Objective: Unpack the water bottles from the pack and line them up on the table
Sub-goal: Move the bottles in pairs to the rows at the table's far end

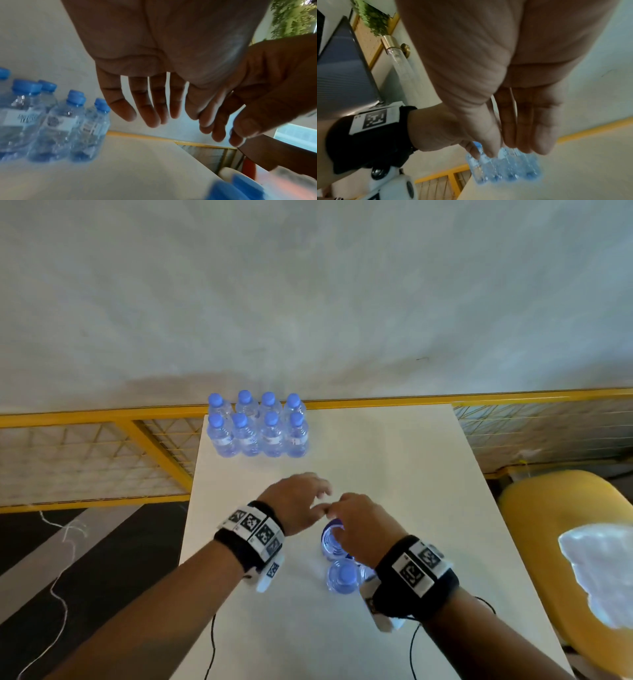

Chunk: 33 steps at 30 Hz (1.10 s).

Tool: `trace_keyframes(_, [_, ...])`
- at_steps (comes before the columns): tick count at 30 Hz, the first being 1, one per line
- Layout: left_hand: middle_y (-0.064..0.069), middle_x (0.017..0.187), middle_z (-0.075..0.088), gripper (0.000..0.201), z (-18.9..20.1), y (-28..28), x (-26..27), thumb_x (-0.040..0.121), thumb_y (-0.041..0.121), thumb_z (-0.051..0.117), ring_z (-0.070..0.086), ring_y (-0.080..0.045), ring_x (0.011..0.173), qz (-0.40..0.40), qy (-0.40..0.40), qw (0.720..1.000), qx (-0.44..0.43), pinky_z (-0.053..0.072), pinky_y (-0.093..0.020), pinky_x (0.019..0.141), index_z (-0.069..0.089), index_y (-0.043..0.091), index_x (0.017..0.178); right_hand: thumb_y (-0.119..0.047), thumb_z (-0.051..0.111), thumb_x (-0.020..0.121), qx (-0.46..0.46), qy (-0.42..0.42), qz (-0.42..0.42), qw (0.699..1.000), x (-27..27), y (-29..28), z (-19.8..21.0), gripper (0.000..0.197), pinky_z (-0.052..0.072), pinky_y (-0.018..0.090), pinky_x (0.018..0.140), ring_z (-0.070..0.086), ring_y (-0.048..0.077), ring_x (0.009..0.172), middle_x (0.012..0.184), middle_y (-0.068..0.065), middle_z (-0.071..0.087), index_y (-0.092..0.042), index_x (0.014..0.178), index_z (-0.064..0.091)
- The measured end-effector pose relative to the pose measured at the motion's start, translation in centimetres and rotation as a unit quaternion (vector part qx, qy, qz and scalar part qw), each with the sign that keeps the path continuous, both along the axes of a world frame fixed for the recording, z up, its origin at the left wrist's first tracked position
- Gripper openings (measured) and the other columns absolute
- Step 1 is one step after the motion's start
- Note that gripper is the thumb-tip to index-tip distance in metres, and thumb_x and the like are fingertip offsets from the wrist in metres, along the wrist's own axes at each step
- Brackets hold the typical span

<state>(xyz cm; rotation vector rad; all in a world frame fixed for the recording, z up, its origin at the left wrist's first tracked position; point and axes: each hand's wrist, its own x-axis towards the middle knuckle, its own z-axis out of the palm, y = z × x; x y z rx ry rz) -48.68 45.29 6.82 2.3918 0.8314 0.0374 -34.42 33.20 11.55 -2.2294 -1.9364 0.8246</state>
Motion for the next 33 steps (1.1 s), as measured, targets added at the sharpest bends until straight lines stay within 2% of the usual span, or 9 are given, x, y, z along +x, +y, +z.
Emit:
trace_keyframes(4, [0.006, 0.11, 0.064, 0.052, -0.7, -4.6, 0.3, 0.082, 0.067, 0.052, 0.064, -0.018, 0.088, -0.007, 0.053, 0.998, -0.038, 0.056, -0.039, 0.09, 0.068, 0.034, 0.119, -0.019, 0.055, 0.089, -0.038, -0.021, 0.026, 0.999, -1.4, -5.6, -0.5, 0.038, 0.055, 0.037, 0.081, 0.061, 0.024, 0.103, 0.113, 0.0, 0.061, -0.034, 0.124, 0.056])
trace_keyframes(7, [0.002, 0.121, 0.059, 0.041, -1.3, -6.6, 0.8, 0.089, 0.057, 0.062, 0.065, -0.025, 0.107, -0.009, 0.091, 0.995, -0.039, 0.054, -0.041, 0.096, 0.065, 0.038, 0.125, -0.02, 0.053, 0.091, -0.036, -0.023, -0.006, 0.999, -2.3, -8.1, -1.9, 0.029, 0.053, 0.036, 0.076, 0.064, 0.027, 0.1, 0.115, 0.0, 0.059, -0.025, 0.119, 0.06])
trace_keyframes(12, [0.0, 0.128, 0.053, 0.037, -2.3, -7.7, 1.5, 0.091, 0.037, 0.066, 0.064, -0.03, 0.108, 0.025, 0.109, 0.993, -0.036, 0.054, -0.043, 0.096, 0.063, 0.024, 0.126, -0.007, 0.058, 0.086, 0.011, -0.081, 0.004, 0.997, -3.3, -9.3, -5.0, 0.039, 0.049, 0.033, 0.071, 0.064, 0.026, 0.097, 0.114, 0.003, 0.058, -0.018, 0.124, 0.057])
trace_keyframes(16, [0.0, 0.12, 0.051, 0.028, -2.6, -7.8, 1.7, 0.092, 0.034, 0.064, 0.065, -0.033, 0.099, 0.015, 0.113, 0.994, 0.005, 0.056, -0.047, 0.085, 0.061, 0.015, 0.112, -0.007, 0.087, 0.051, -0.015, -0.139, 0.024, 0.99, -3.5, -9.3, -5.2, 0.044, 0.034, 0.024, 0.041, 0.063, 0.016, 0.057, 0.08, -0.001, 0.06, -0.017, 0.089, 0.068])
trace_keyframes(18, [0.001, 0.118, 0.051, 0.026, -2.5, -7.4, 1.6, 0.092, 0.032, 0.066, 0.064, -0.031, 0.1, 0.024, 0.108, 0.994, 0.02, 0.056, -0.046, 0.084, 0.062, 0.014, 0.11, -0.009, 0.088, 0.045, 0.006, -0.146, 0.014, 0.989, -3.2, -9.1, -5.8, 0.037, 0.026, 0.022, 0.038, 0.058, 0.014, 0.047, 0.072, -0.002, 0.057, -0.018, 0.074, 0.067])
trace_keyframes(20, [0.002, 0.113, 0.052, 0.025, -2.0, -6.5, 1.6, 0.091, 0.034, 0.069, 0.063, -0.03, 0.1, 0.036, 0.1, 0.994, 0.034, 0.056, -0.044, 0.083, 0.062, 0.014, 0.105, -0.012, 0.078, 0.064, -0.002, -0.127, 0.032, 0.991, -3.2, -9.3, -5.8, 0.019, 0.036, 0.026, 0.042, 0.063, 0.018, 0.06, 0.082, 0.001, 0.058, -0.017, 0.077, 0.065])
trace_keyframes(22, [0.003, 0.11, 0.053, 0.028, -1.0, -4.9, 1.8, 0.09, 0.039, 0.07, 0.063, -0.028, 0.099, 0.05, 0.081, 0.995, 0.035, 0.055, -0.043, 0.084, 0.063, 0.015, 0.103, -0.017, 0.057, 0.087, 0.006, -0.092, 0.015, 0.996, -2.6, -8.8, -5.4, 0.009, 0.051, 0.034, 0.059, 0.065, 0.024, 0.084, 0.099, 0.003, 0.057, -0.014, 0.092, 0.064])
trace_keyframes(26, [0.005, 0.115, 0.058, 0.031, 1.5, -0.2, 3.2, 0.09, 0.043, 0.068, 0.059, -0.022, 0.108, 0.059, 0.03, 0.996, 0.066, 0.053, -0.045, 0.09, 0.065, 0.021, 0.112, -0.025, 0.071, 0.077, 0.068, -0.054, -0.001, 0.996, -1.5, -5.8, -2.0, 0.01, 0.053, 0.032, 0.066, 0.066, 0.023, 0.08, 0.093, -0.001, 0.059, -0.019, 0.084, 0.069])
trace_keyframes(33, [-0.002, 0.116, 0.066, 0.031, 3.2, 10.1, 8.2, 0.09, 0.041, 0.068, 0.056, -0.032, 0.117, 0.067, 0.018, 0.988, 0.139, 0.053, -0.051, 0.092, 0.071, 0.018, 0.111, -0.026, 0.06, 0.091, 0.117, -0.024, -0.035, 0.992, 1.7, 3.3, 0.5, 0.021, 0.046, 0.032, 0.078, 0.063, 0.029, 0.094, 0.107, 0.005, 0.057, -0.012, 0.106, 0.066])
